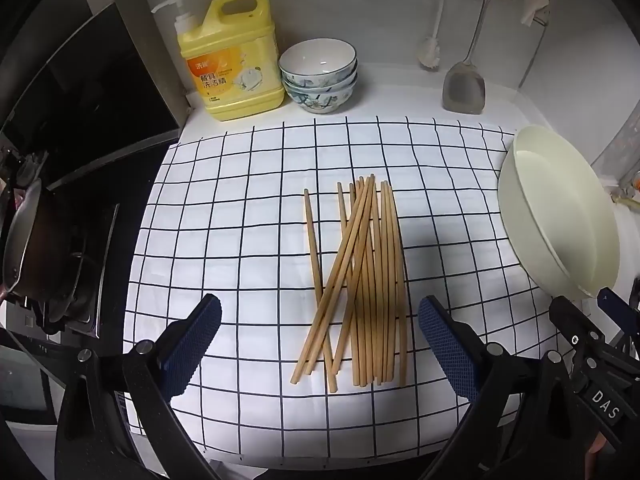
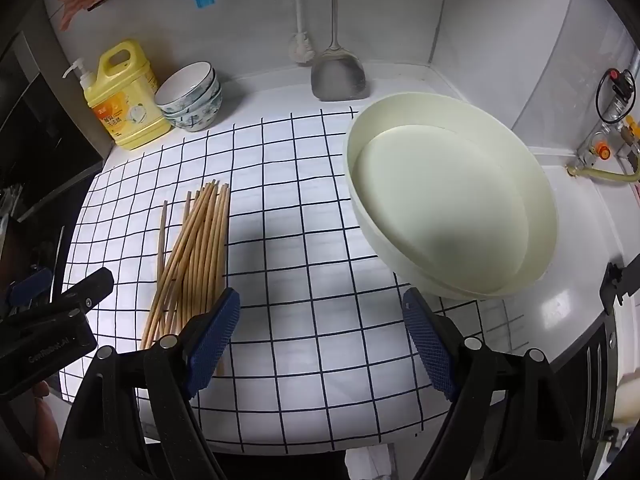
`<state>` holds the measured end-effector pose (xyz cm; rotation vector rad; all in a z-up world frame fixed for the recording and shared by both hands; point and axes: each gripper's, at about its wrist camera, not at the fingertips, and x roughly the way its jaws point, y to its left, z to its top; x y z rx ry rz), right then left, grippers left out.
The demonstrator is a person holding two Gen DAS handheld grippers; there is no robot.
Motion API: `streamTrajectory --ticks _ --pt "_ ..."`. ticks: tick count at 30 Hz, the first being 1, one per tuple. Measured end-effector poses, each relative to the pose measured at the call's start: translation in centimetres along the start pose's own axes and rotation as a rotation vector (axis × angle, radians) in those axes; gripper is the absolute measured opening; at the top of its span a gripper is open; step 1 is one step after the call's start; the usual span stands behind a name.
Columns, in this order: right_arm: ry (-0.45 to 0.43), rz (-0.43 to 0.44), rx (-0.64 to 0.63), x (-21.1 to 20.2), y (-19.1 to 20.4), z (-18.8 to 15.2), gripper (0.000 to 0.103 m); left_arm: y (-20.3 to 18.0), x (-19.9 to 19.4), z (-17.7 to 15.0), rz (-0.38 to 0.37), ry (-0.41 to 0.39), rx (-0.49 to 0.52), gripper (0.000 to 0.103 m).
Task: Organize utensils
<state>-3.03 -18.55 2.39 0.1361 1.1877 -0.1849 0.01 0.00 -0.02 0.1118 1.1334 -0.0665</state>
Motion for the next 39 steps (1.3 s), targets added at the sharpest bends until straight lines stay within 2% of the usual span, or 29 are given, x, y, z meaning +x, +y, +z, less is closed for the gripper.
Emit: streamTrajectory --ticks 10,39 --pt "-0.001 -0.009 0.003 -0.01 0.90 -0.80 0.079 0.90 0.08 -0.87 -0.011 0.000 -0.012 0.097" --pt "0.004 -0.010 -0.012 -0.22 0.81 -0.65 0.079 0.46 -0.10 -0.40 -0.007 0.007 0.000 0.097"
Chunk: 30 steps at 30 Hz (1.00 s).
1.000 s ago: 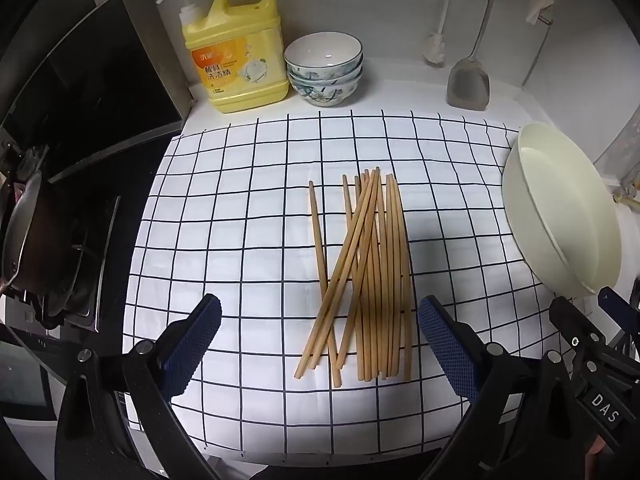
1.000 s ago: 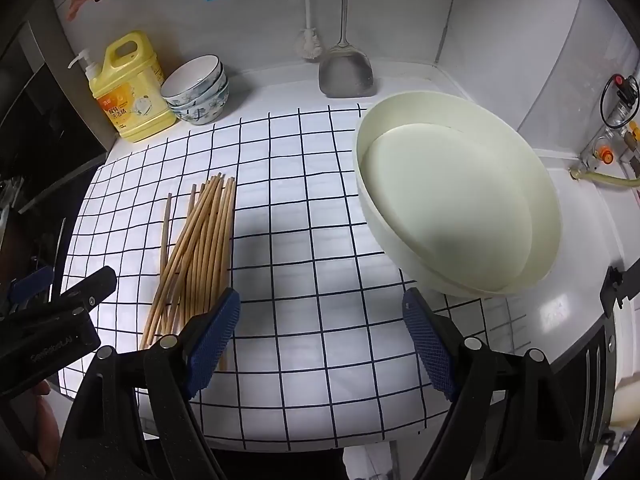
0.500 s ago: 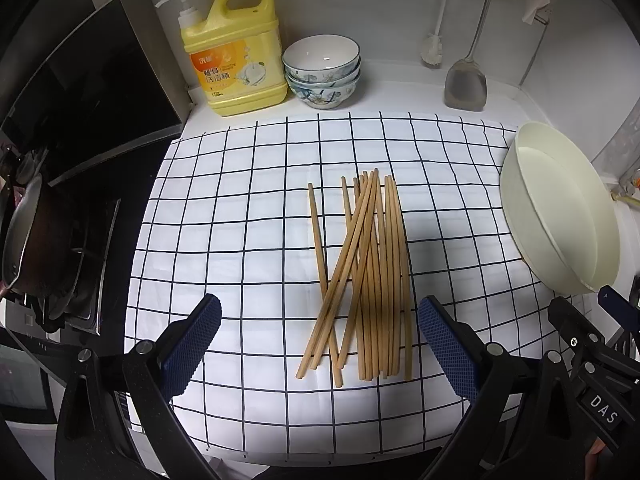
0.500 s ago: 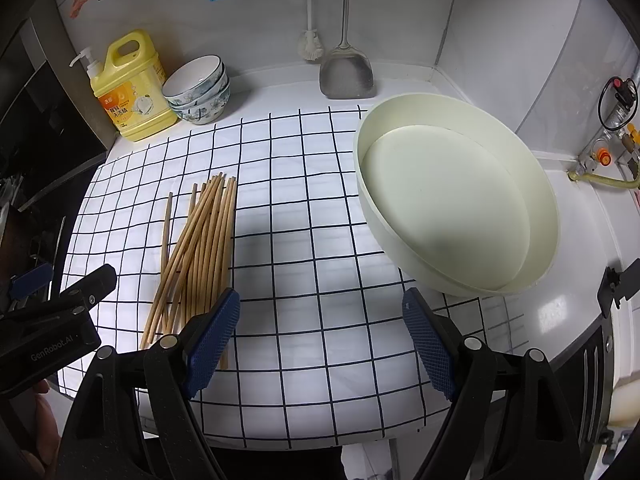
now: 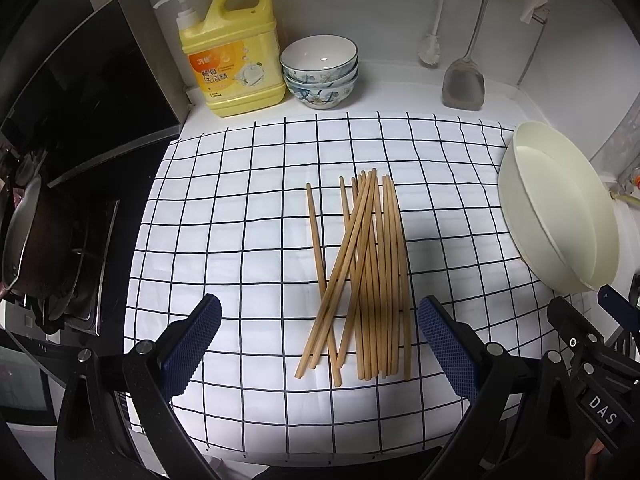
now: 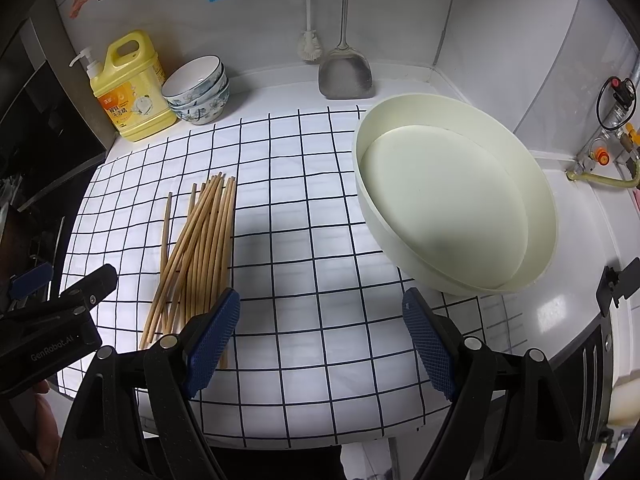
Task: Organize utensils
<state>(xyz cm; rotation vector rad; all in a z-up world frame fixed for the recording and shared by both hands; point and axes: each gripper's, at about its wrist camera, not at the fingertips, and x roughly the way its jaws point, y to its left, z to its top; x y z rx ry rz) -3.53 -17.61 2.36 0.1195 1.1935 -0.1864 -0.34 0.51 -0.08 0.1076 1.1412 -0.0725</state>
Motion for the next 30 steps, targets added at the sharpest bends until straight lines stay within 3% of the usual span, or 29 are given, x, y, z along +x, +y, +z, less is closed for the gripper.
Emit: streamTrajectory --ticks 30 --pt "-0.012 -0.010 -0.025 -0.09 0.68 0.08 0.079 -0.37 -0.02 -0.11 -0.006 -0.007 0.018 0.097"
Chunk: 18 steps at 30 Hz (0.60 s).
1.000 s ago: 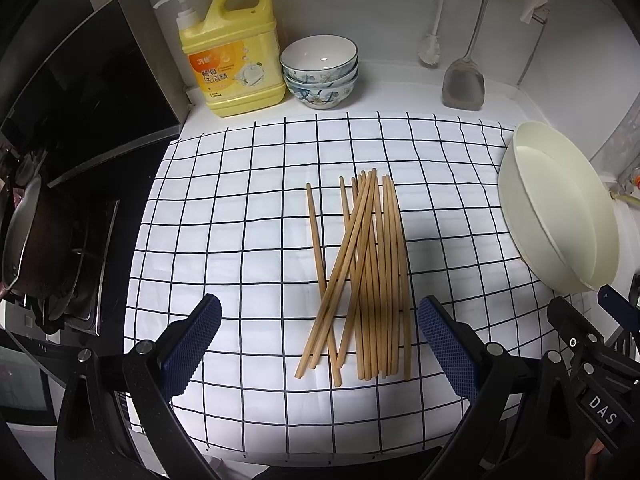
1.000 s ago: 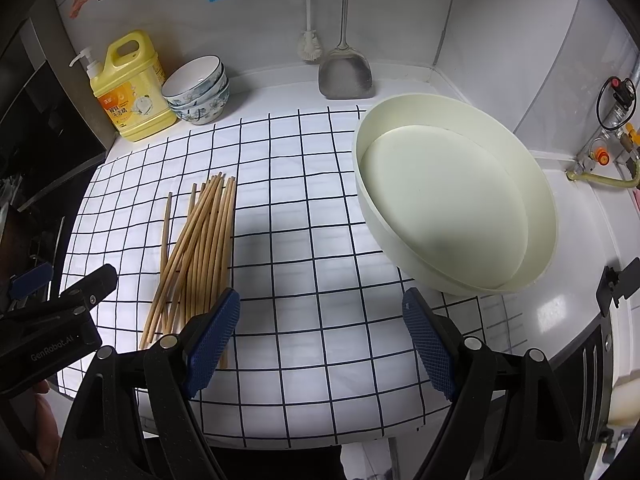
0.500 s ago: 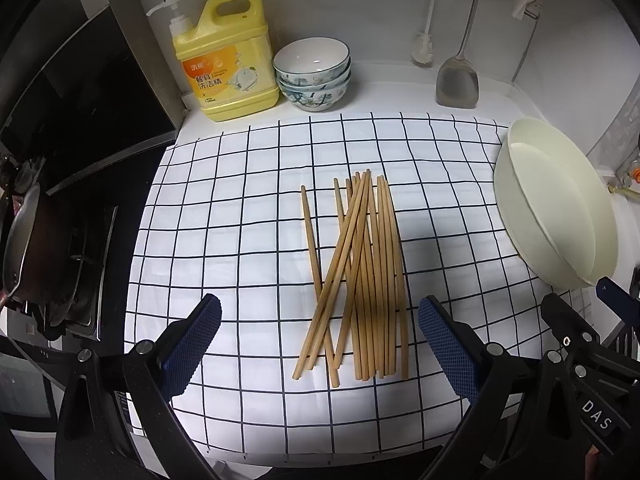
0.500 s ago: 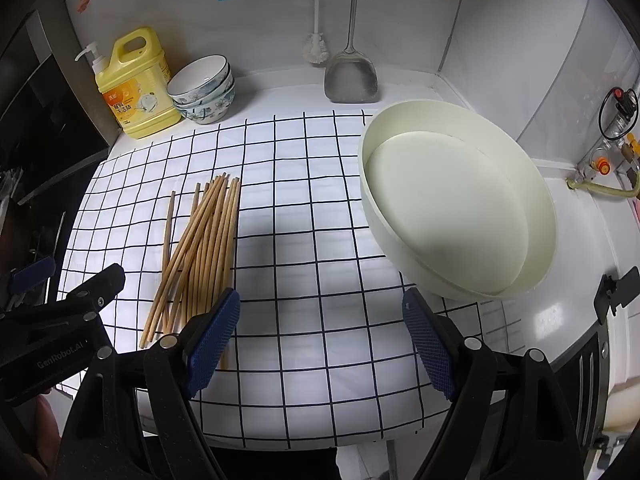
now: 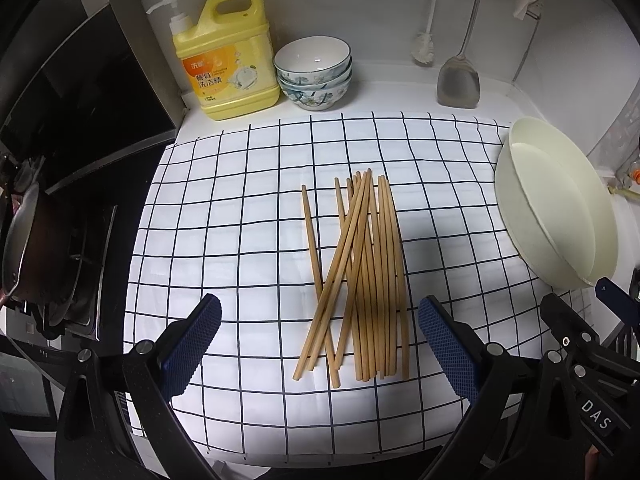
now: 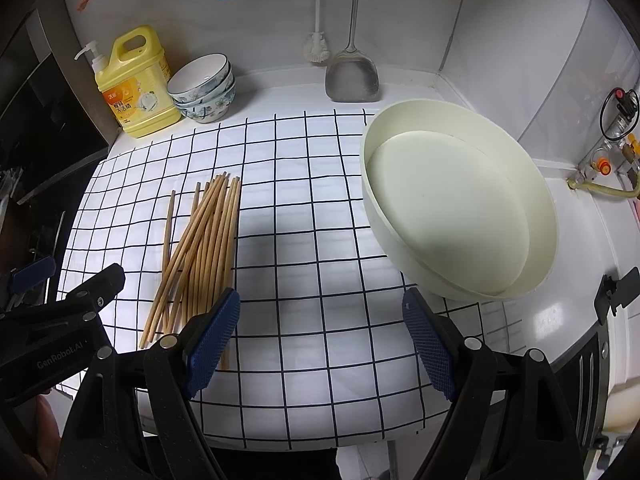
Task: Organize utensils
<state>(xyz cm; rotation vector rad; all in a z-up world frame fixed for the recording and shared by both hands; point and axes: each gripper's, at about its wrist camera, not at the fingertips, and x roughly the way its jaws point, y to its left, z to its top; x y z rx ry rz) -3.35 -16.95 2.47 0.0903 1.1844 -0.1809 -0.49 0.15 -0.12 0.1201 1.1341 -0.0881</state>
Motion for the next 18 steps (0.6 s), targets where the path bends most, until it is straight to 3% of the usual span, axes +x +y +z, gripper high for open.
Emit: streamTrajectory --ticks 18 --pt "-0.002 -0.005 -0.001 -0.06 0.52 -0.02 0.079 0.25 0.05 0.05 -0.002 0.001 -0.002 0.097"
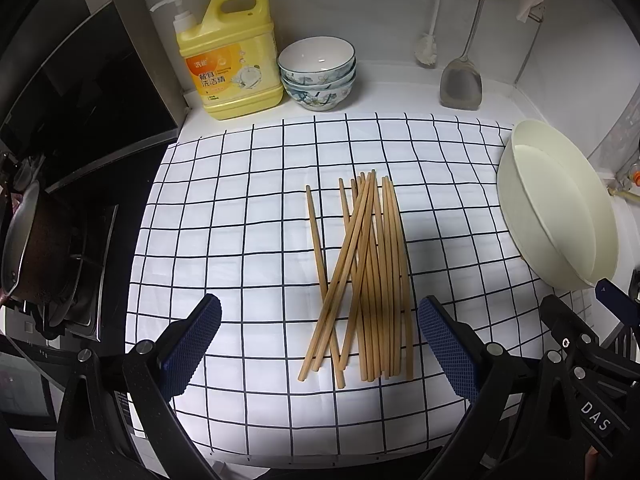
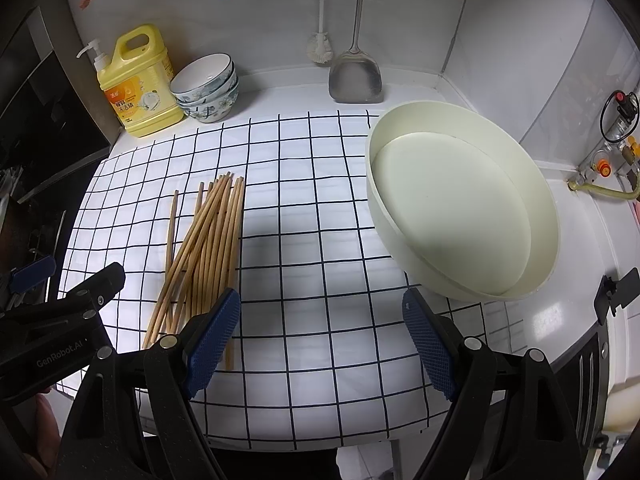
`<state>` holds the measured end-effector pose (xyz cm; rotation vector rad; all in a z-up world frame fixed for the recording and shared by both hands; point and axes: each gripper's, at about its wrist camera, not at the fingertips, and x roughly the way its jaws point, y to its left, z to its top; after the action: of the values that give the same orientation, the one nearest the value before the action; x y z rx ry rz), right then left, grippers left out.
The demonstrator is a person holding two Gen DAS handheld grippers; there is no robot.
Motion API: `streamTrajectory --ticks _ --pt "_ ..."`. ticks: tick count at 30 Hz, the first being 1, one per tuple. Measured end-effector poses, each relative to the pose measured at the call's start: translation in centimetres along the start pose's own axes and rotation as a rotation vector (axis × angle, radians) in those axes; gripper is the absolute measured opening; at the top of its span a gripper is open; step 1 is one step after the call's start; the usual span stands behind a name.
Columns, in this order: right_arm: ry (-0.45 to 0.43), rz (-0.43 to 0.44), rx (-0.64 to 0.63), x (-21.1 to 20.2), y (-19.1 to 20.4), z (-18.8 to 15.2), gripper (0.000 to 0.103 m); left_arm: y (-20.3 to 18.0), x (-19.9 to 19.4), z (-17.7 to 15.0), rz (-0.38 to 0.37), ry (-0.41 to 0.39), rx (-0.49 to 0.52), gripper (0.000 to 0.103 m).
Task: Organize utensils
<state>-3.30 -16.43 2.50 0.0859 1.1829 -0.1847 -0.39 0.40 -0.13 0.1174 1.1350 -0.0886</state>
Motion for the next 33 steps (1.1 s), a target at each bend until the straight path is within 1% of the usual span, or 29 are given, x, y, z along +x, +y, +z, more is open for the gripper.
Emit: streamTrajectory --ticks 6,20,23,25,29,33 --pt "0.002 0.003 -0.001 0.0 0.2 0.0 0.079 0.1 0.0 0.0 0.000 -0.001 -0.002 0.097" --pt "-0.010 0.018 0.009 -0.3 1.2 -0.5 0.079 2.0 0.0 -0.5 -0.013 -0.005 -0.008 0.097" --pt "-0.009 0.028 0.018 -0.2 1.5 -0.6 0.079 2.7 0.6 -0.4 -0.034 -0.001 0.004 0.097" --pt "-0.010 0.033 0.028 -0.1 1.8 -0.7 0.079 3.5 1.0 -0.3 -0.033 -0.013 0.011 0.097" --pt "-0.025 0.050 0.052 0.0 2.1 -1.2 0.079 5.1 2.0 -0.1 -0.060 -0.034 0.014 0.097" --pt "-0.033 0.057 0.095 1.0 1.7 -2.0 0.079 6.0 3.7 -0.2 -0.079 -0.051 0.042 0.097"
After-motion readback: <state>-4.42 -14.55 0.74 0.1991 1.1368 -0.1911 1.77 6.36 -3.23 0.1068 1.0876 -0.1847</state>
